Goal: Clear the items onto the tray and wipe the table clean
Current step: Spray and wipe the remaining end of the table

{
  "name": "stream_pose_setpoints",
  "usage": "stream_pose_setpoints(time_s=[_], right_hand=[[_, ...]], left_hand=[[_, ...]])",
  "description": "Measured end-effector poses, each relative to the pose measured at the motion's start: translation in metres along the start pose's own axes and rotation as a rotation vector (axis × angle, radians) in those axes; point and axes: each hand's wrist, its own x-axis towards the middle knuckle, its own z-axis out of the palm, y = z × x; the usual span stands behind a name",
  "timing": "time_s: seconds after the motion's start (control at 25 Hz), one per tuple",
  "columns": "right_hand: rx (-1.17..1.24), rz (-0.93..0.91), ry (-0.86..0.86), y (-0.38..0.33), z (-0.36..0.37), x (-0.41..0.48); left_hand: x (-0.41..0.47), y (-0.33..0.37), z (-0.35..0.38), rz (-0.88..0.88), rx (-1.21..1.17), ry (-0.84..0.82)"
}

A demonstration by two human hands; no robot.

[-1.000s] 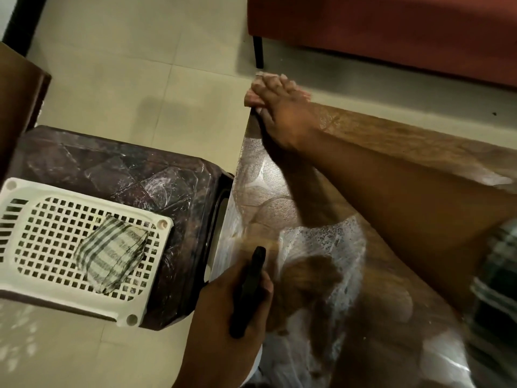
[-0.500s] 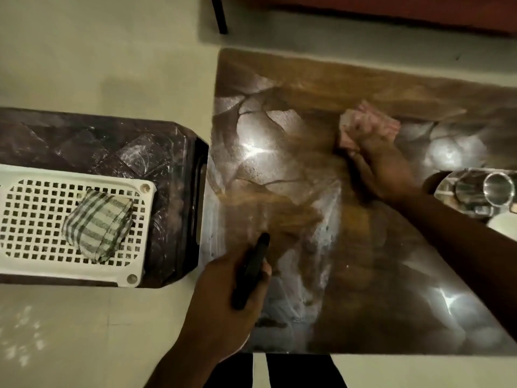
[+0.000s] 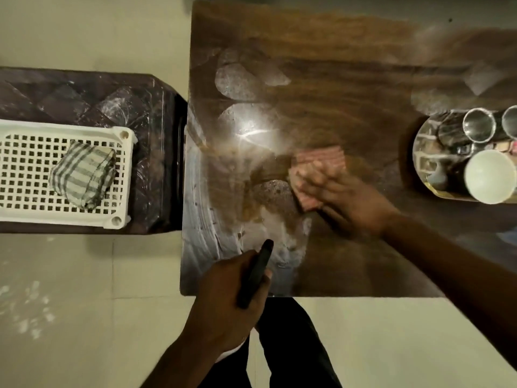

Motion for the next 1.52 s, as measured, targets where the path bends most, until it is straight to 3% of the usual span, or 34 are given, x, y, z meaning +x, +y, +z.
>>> stream_pose_setpoints(time_s=[0.16, 0.24, 0.32, 0.4, 0.48, 0.56, 0.64, 0.72, 0.8, 0.84, 0.88, 0.96, 1.08, 1.12, 1.2, 1.28, 1.4, 1.44, 1.48, 1.52], right_hand=[[0.272, 0.696, 0.321, 0.010, -0.024, 0.042], [0.334, 0.770, 0.332, -0.040, -0.011, 0.056], [0.261, 0.501, 0.191, -0.105, 0.019, 0.036], [0.104, 0.028, 0.001, -0.150, 0.054, -0.018], [0.004, -0.360, -0.098, -0.142, 0.068, -0.071], [-0.044, -0.425, -0.115, -0.099, 0.064, -0.104], [-0.018, -0.128, -0.040, -0.067, 0.055, -0.112], [0.142, 0.376, 0.223, -0.074, 0.050, -0.094], [0.303, 0.867, 0.452, -0.127, 0.055, -0.049], [0.358, 0.987, 0.486, -0.163, 0.060, -0.026], [0.387, 0.987, 0.471, -0.199, 0.066, -0.009], [0.324, 0.678, 0.318, -0.262, 0.083, 0.000], [0.076, -0.066, 0.100, -0.260, 0.100, -0.032], [0.043, -0.221, 0.056, -0.235, 0.096, -0.040], [-0.003, -0.297, -0.020, -0.176, 0.081, -0.050], [0.046, -0.028, 0.031, -0.132, 0.062, -0.044], [0.260, 0.744, 0.326, -0.148, 0.040, 0.014], [0.326, 0.922, 0.378, -0.172, 0.038, 0.041], [0.373, 0.983, 0.386, -0.200, 0.039, 0.062], [0.383, 0.916, 0.336, -0.227, 0.044, 0.075]], left_hand=[[-0.038, -0.003, 0.021, -0.078, -0.075, 0.074], [-0.058, -0.008, 0.032, -0.078, -0.051, 0.103], [-0.073, -0.016, 0.040, -0.106, -0.048, 0.139], [-0.082, -0.023, 0.043, -0.148, -0.076, 0.166], [-0.088, -0.027, 0.044, -0.186, -0.091, 0.163], [-0.092, -0.028, 0.045, -0.204, -0.119, 0.171], [-0.095, -0.032, 0.043, -0.195, -0.138, 0.174], [-0.097, -0.035, 0.038, -0.161, -0.141, 0.158], [-0.097, -0.035, 0.033, -0.147, -0.132, 0.129], [-0.097, -0.035, 0.030, -0.146, -0.124, 0.128], [-0.097, -0.035, 0.027, -0.138, -0.118, 0.128], [-0.097, -0.040, 0.021, -0.108, -0.104, 0.130], [-0.098, -0.048, 0.007, -0.068, -0.073, 0.132], [-0.099, -0.052, 0.002, -0.056, -0.075, 0.128], [-0.101, -0.061, -0.005, -0.051, -0.093, 0.126], [-0.103, -0.071, -0.012, -0.038, -0.099, 0.141], [-0.102, -0.077, -0.019, -0.051, -0.116, 0.162], [-0.102, -0.078, -0.022, -0.057, -0.118, 0.171], [-0.101, -0.079, -0.023, -0.062, -0.118, 0.183], [-0.100, -0.080, -0.025, -0.067, -0.116, 0.192]])
